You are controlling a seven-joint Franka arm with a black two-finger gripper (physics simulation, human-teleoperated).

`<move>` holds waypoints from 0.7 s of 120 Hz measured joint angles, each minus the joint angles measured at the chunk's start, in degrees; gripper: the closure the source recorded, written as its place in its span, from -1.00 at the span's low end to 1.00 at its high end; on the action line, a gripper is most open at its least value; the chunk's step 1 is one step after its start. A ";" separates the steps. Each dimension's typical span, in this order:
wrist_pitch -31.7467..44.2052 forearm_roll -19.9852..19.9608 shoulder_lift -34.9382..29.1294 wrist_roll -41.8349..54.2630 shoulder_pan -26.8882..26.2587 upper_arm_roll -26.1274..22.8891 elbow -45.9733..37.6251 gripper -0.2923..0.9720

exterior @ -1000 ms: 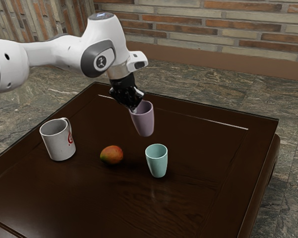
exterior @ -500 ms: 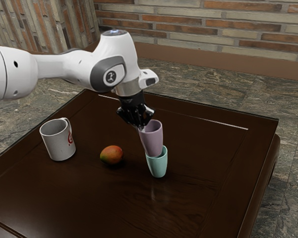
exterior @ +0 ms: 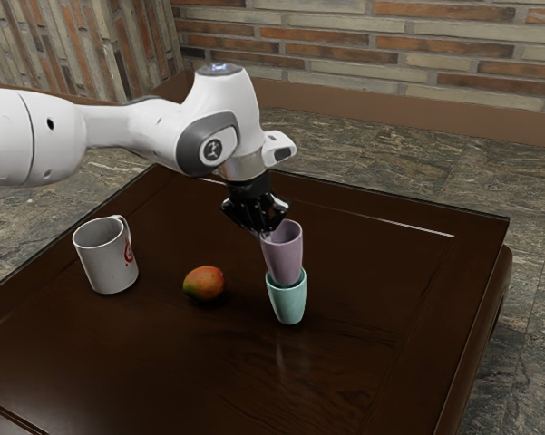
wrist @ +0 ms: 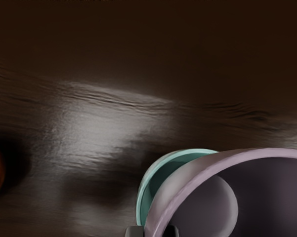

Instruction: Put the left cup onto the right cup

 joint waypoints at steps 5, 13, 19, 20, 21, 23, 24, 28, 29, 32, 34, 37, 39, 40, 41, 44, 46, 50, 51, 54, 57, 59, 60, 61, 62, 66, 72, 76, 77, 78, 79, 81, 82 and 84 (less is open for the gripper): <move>0.41 0.03 0.27 -0.05 0.04 0.00 0.00 0.70; 0.99 -0.34 0.33 -0.06 0.06 0.00 -0.07 0.46; 1.32 -0.50 0.25 -0.07 0.06 0.01 -0.08 0.28; 1.37 -0.52 0.23 -0.07 0.06 0.01 -0.08 0.25; 1.42 -0.54 0.20 -0.07 0.06 0.01 -0.09 0.22; 1.50 -0.57 0.16 -0.07 0.06 0.01 -0.09 0.17; 1.54 -0.58 0.14 -0.07 0.06 0.01 -0.10 0.14; 1.68 -0.63 -0.07 -0.07 0.06 0.01 -0.15 0.04; 1.71 -0.64 -0.14 -0.07 0.05 0.02 -0.17 0.02; 1.78 -0.63 -0.33 -0.07 0.05 0.04 -0.21 -0.04; 1.79 -0.59 -0.62 -0.06 0.01 0.05 -0.25 -0.08; 1.77 -0.53 -1.01 -0.05 -0.17 0.17 -0.29 -0.13; 1.76 -0.50 -1.29 -0.04 -0.28 0.30 -0.31 -0.16; 1.74 -0.48 -1.51 -0.03 -0.33 0.37 -0.33 -0.18; 1.71 -0.47 -1.72 -0.03 -0.38 0.47 -0.33 -0.19; 1.57 -0.49 -2.39 -0.02 -0.68 1.04 -0.34 -0.23; 1.46 -0.51 -2.78 -0.01 -0.98 1.62 -0.34 -0.25; 1.09 -0.41 -3.55 0.06 -1.33 2.39 -0.31 -0.29; 1.00 -0.38 -3.74 0.15 -1.42 2.57 -0.29 -0.30; 0.75 -0.29 -4.24 0.64 -1.64 3.21 -0.22 -0.33; 0.34 0.13 -4.76 1.24 -1.72 3.77 -0.08 -0.35; -0.01 0.46 -5.17 1.68 -1.76 4.18 0.05 -0.37; -0.19 0.63 -5.40 1.92 -1.79 4.40 0.11 -0.37; -0.38 0.78 -5.64 2.16 -1.84 4.69 0.14 -0.38; -0.59 0.92 -5.86 2.42 -1.91 5.02 0.18 -0.38; -1.40 1.42 -6.74 3.51 -1.98 6.41 0.22 -0.41; -2.55 2.06 -8.06 5.12 -1.70 8.37 -0.11 -0.43; -3.57 2.40 -9.42 6.12 -1.28 9.02 -0.56 -0.45; -3.82 2.47 -9.79 6.35 -1.19 9.12 -0.72 -0.45; -4.07 2.54 -10.20 6.59 -1.11 9.22 -0.94 -0.46; -4.30 2.61 -10.67 6.81 -1.03 9.30 -1.22 -0.46; -4.76 2.75 -11.69 7.26 -0.90 9.42 -1.91 -0.47; -5.00 2.82 -12.21 7.48 -0.84 9.47 -2.25 -0.47; -5.48 2.96 -13.31 7.90 -0.73 9.55 -2.97 -0.47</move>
